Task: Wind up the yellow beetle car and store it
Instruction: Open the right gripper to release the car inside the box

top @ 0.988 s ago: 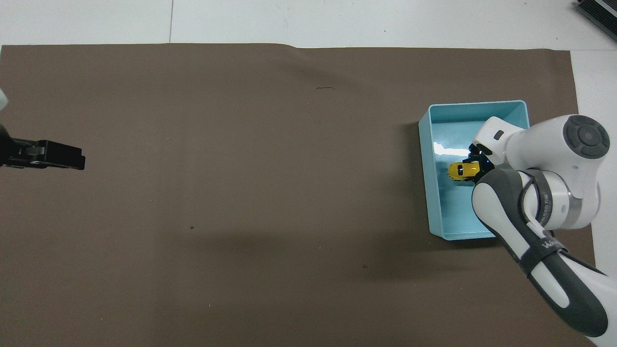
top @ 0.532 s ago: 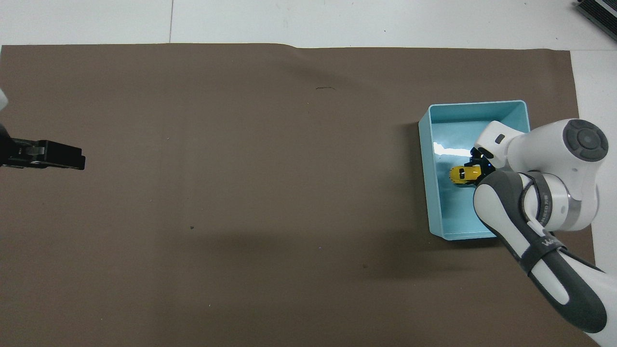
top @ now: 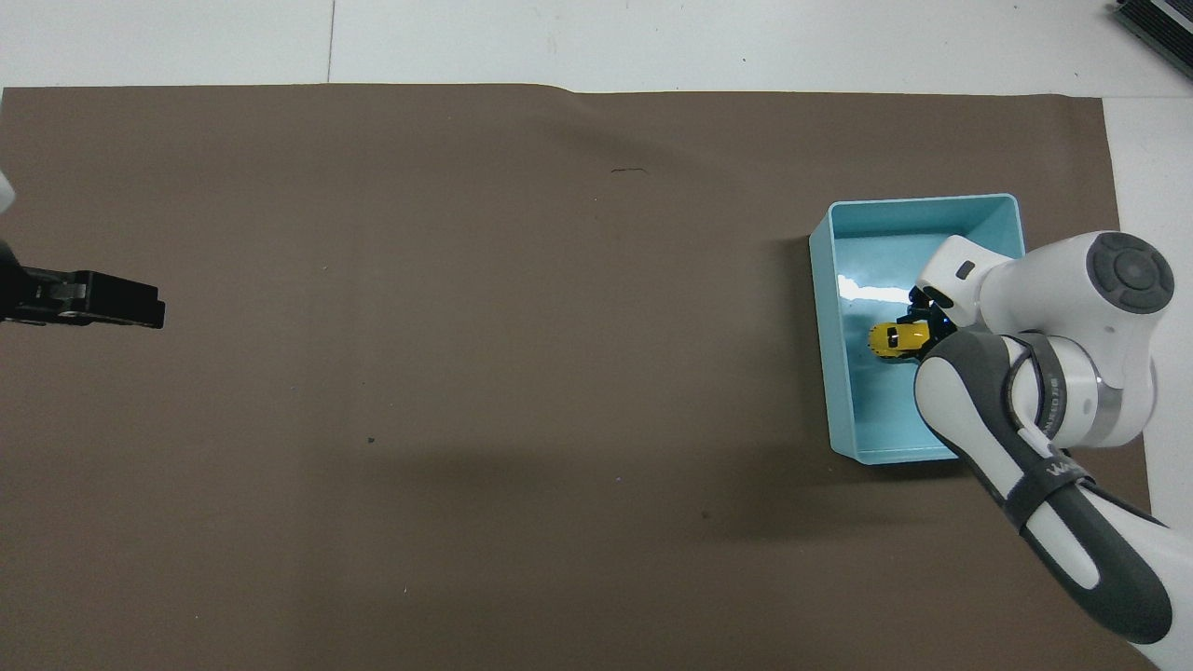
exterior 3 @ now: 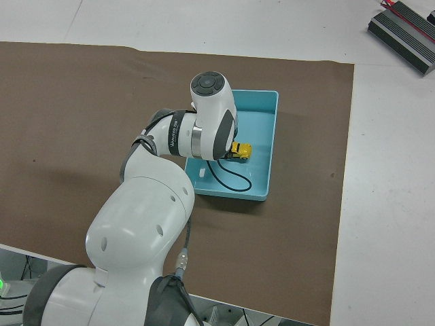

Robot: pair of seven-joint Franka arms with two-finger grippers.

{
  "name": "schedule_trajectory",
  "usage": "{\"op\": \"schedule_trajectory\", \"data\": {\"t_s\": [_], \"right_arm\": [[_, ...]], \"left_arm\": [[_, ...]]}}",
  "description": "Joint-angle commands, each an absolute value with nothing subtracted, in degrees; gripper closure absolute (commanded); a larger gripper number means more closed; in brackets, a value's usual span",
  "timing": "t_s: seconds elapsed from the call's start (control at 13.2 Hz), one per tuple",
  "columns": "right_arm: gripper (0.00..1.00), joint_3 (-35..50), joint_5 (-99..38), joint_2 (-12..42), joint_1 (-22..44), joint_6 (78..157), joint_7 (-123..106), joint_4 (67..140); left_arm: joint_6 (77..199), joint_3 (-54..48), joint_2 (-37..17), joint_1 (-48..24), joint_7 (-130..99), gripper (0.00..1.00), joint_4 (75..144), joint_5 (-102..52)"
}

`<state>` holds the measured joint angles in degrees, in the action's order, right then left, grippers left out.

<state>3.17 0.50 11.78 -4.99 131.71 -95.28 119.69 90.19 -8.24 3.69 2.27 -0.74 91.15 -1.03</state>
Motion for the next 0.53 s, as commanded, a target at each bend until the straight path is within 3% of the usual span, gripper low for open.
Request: {"op": "schedule_trajectory", "data": {"t_s": [0.0, 0.08, 0.15, 0.23, 0.3, 0.38, 0.46], "right_arm": [[0.79, 3.6, 0.4, 11.4, -5.8, 133.1, -97.1, 120.6], [0.78, 3.6, 0.4, 11.4, -5.8, 133.1, -97.0, 120.6], [0.71, 3.6, 0.4, 11.4, -5.8, 133.1, -96.9, 120.6], [0.46, 3.6, 0.4, 11.4, -5.8, 133.0, -96.6, 120.6], [0.08, 3.6, 0.4, 11.5, -5.8, 132.9, -96.4, 120.5], [0.0, 3.6, 0.4, 11.6, -5.9, 132.7, -96.3, 120.2], [0.0, 3.6, 0.4, 11.7, -5.9, 132.4, -96.2, 120.0]], "left_arm": [[89.3, -8.3, 4.4, 2.7, -0.4, 0.0, 91.2, -1.7], [89.3, -8.3, 4.4, 2.7, -0.4, 0.0, 91.2, -1.7], [89.3, -8.3, 4.4, 2.7, -0.4, 0.0, 91.2, -1.7], [89.3, -8.3, 4.4, 2.7, -0.4, 0.0, 91.2, -1.7], [89.3, -8.3, 4.4, 2.7, -0.4, 0.0, 91.2, -1.7], [89.3, -8.3, 4.4, 2.7, -0.4, 0.0, 91.2, -1.7], [89.3, -8.3, 4.4, 2.7, -0.4, 0.0, 91.2, -1.7]]}}
